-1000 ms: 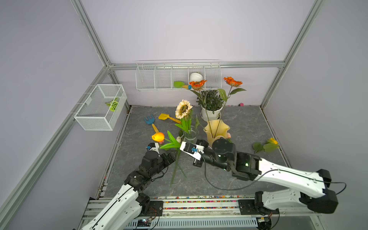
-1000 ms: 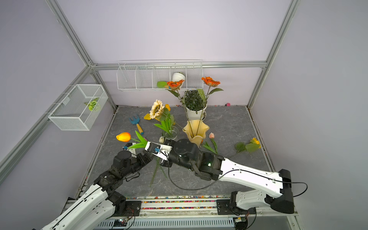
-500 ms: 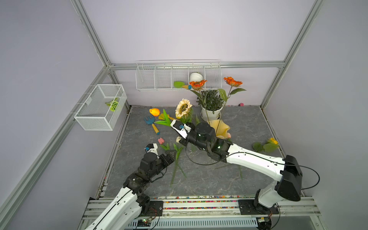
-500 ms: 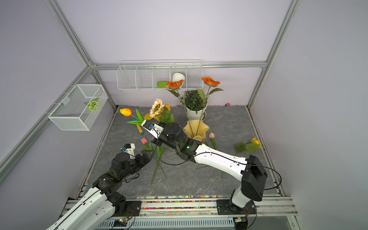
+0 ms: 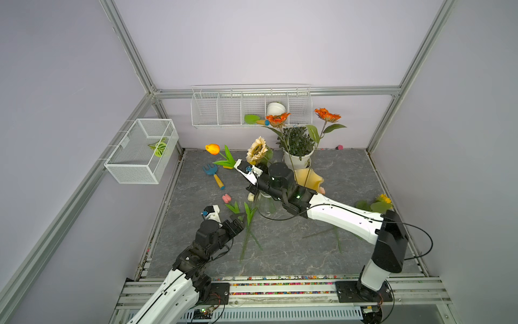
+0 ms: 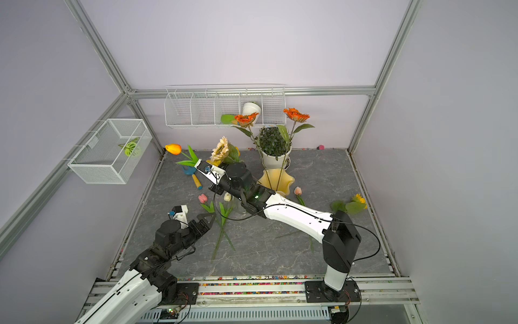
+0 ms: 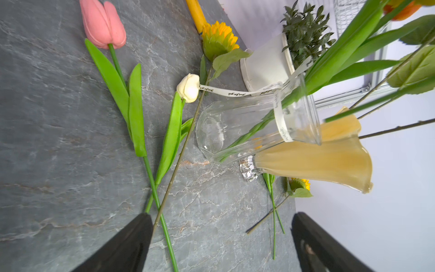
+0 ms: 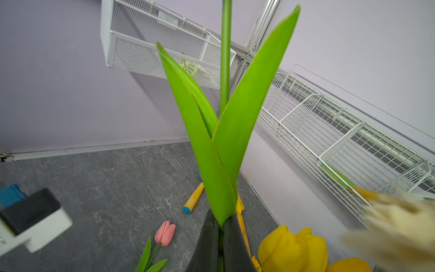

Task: Arrange the flowers in different vases according to their variety
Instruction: Insert the flower into the vase.

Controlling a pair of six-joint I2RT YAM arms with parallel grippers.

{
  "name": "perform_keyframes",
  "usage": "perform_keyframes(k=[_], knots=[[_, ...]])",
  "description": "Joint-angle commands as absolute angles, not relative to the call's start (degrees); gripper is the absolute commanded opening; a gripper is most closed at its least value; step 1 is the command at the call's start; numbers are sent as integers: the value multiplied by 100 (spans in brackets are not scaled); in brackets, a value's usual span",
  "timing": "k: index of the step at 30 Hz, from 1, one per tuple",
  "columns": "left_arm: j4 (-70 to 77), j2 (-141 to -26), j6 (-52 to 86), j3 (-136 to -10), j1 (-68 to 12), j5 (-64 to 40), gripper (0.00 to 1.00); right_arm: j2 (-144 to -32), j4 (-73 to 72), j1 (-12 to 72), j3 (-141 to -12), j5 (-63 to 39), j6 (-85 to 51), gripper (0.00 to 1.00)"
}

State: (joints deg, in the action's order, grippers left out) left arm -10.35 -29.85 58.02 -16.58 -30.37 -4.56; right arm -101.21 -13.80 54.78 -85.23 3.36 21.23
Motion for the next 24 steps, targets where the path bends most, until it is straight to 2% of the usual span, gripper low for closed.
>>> perform_keyframes(k=[1, 11, 14, 16, 20, 24], knots=[[-902, -2815, 5825, -1558, -3006, -368, 97, -10259, -1761, 5360, -8409, 501, 2273, 0], [-935, -2548, 5792, -1503, -3006, -325, 97, -10088, -2045, 5286, -7807, 1031, 2132, 0], [-901, -2558, 5794, -1494, -3010, -342, 97, -9904, -2011, 5288, -7528, 1246, 2006, 36], [-882, -2566, 5803, -1485, -3006, -352, 97, -9785, -1981, 5287, -7368, 1337, 1977, 54], [-856, -2558, 5805, -1502, -3007, -379, 97, -9523, -1960, 5315, -7140, 1467, 1970, 72], [-850, -2549, 5803, -1499, -2997, -389, 97, -9291, -1932, 5345, -7026, 1556, 1949, 75]])
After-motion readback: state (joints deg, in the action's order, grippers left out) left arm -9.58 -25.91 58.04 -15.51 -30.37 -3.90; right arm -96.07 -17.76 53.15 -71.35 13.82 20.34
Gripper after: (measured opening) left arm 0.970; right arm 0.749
